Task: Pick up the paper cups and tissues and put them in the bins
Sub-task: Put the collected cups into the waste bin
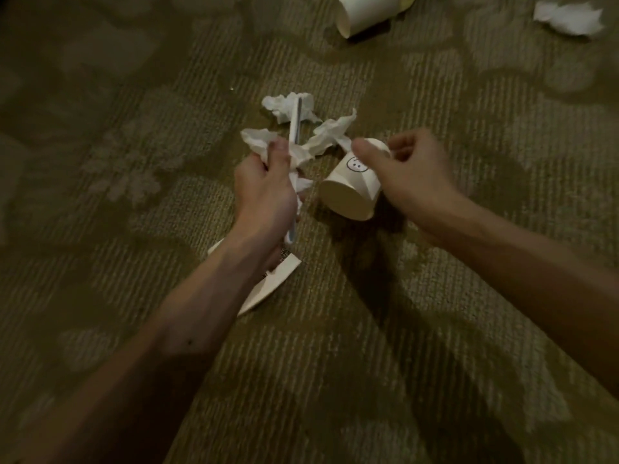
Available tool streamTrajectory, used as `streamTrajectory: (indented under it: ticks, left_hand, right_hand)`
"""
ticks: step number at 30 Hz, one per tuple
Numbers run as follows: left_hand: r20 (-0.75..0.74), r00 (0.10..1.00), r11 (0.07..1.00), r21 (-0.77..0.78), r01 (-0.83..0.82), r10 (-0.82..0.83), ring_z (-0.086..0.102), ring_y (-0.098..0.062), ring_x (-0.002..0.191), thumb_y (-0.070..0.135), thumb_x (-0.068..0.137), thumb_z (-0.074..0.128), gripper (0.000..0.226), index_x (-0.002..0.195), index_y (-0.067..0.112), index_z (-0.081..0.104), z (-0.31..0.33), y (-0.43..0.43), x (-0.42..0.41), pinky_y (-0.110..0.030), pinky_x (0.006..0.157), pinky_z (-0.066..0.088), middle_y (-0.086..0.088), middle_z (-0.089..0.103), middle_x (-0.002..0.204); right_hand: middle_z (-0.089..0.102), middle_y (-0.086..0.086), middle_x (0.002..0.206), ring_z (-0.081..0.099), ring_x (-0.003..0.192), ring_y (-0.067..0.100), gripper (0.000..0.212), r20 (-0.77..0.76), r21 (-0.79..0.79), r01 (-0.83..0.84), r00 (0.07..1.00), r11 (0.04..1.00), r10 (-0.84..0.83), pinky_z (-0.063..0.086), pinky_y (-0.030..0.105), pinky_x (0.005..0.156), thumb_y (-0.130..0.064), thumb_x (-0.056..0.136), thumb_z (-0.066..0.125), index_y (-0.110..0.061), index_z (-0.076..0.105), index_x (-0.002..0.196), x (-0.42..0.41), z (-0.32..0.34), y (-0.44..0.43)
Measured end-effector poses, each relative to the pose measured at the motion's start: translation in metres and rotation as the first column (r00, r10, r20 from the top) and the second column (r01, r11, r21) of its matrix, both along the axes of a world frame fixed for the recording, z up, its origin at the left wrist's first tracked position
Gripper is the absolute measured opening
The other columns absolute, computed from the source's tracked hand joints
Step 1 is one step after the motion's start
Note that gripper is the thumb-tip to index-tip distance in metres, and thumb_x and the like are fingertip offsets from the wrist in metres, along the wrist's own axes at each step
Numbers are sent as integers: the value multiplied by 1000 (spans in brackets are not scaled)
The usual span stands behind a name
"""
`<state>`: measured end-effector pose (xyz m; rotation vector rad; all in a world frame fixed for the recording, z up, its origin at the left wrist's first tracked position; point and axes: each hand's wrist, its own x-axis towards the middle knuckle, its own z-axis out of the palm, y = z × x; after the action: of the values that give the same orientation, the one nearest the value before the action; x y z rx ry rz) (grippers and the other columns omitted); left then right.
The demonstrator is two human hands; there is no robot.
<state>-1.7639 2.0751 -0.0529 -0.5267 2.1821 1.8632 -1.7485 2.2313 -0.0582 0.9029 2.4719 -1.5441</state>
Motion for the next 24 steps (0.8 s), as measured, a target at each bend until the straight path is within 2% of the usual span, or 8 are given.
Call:
streamTrajectory:
  ticks: [3,5,9,13,15,18,22,24]
  left_hand:
    - [1,999,993,-105,43,-44,62,-6,62,41,104,43,28,88,22,57,-10,-2,-2,-24,55,50,2,63,77]
    - [15,996,988,-127,93,-91,67,-3,73,41,103,44,29,95,19,61,-17,-1,-3,-20,60,52,1,67,84]
    - [91,980,976,-113,188,-178,69,-22,96,41,103,45,35,110,12,63,-15,5,-2,-49,86,57,-7,71,102]
    - [71,963,958,-104,267,-260,70,-14,88,40,103,45,29,103,20,64,-9,19,8,-38,79,59,0,72,98]
    - [53,945,940,-98,327,-323,69,-12,86,42,103,45,30,96,22,65,0,32,16,-31,78,58,3,73,93]
    - [10,914,914,11,405,-405,71,-14,92,39,104,43,27,89,28,63,29,61,32,-45,86,58,7,73,94]
    - [-135,842,838,106,536,-522,69,1,71,34,105,41,24,92,31,61,83,117,62,-31,62,61,22,71,74]
    - [-222,775,767,139,626,-592,68,5,72,31,105,40,22,96,31,60,110,149,79,-19,53,56,27,70,75]
  right_hand:
    - [51,-1,122,57,105,17,69,110,-28,-50,993,998,53,55,38,82,-61,71,75,-28,37,118,7,-13,-1]
    - [53,-3,113,61,95,14,74,98,-94,-51,993,994,61,54,28,64,-55,72,78,-28,33,124,6,-17,-2]
    - [56,-2,110,62,89,11,71,71,-166,-82,993,983,95,47,22,53,-44,70,84,-30,33,117,4,-18,-2]
    - [59,-1,111,63,92,15,62,38,-203,-82,995,976,92,50,29,62,-38,69,85,-31,40,112,19,-10,16]
    - [62,0,110,67,90,15,55,12,-206,-96,995,974,101,51,29,58,-36,68,85,-36,42,102,33,2,34]
    - [66,5,109,71,86,20,52,-25,-190,-105,994,976,102,57,33,60,-32,69,85,-36,40,94,57,36,68]
    - [72,3,102,72,87,21,62,-85,-92,-62,995,994,54,59,44,71,-45,51,82,-31,42,96,104,106,122]
    - [73,1,99,72,88,17,70,-116,-29,-35,993,999,31,59,45,75,-53,42,78,-31,44,100,134,144,151]
